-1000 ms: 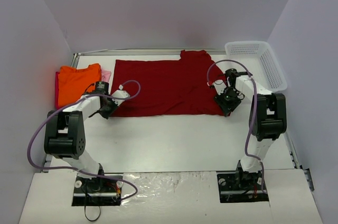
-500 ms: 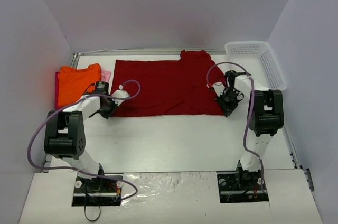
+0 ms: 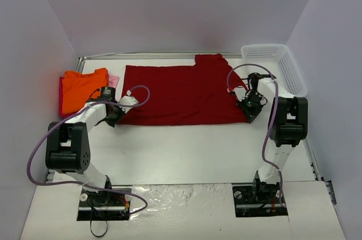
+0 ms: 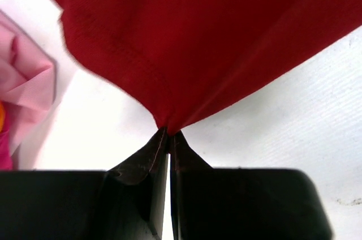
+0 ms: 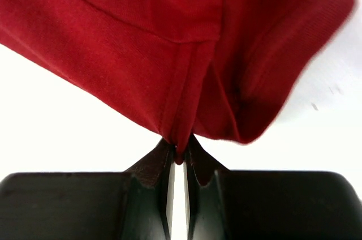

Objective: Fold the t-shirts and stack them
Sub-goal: Fold the flattened tshirt in 1/3 of the way

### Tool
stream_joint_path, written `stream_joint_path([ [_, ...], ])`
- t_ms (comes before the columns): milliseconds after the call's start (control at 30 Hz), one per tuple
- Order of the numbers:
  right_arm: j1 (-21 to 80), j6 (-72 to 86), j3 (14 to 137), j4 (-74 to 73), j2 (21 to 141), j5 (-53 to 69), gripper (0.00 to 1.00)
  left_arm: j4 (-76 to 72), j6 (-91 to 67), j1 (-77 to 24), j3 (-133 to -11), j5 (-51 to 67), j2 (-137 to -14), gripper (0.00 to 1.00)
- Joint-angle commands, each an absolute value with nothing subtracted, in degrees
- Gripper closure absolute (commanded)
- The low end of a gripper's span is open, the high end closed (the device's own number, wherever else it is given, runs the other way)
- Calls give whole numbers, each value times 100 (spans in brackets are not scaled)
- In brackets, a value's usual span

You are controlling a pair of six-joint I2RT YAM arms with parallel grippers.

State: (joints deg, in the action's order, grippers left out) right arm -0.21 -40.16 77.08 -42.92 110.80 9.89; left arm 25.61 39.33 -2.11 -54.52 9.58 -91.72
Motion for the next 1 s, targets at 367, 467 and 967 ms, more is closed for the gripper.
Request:
stream_joint_path([
  [367, -501, -4456, 7664, -5124, 10512, 536, 97, 3296, 4412, -26, -5555, 800, -8350, 98],
  [467, -492, -4482, 7559, -5142, 10450, 571, 96, 3462, 4526, -26, -5467, 870, -8279, 98],
  [967, -483, -4737, 7286, -5704, 10336, 694, 96, 4755, 5159, -35, -5203, 1125, -8227, 98],
])
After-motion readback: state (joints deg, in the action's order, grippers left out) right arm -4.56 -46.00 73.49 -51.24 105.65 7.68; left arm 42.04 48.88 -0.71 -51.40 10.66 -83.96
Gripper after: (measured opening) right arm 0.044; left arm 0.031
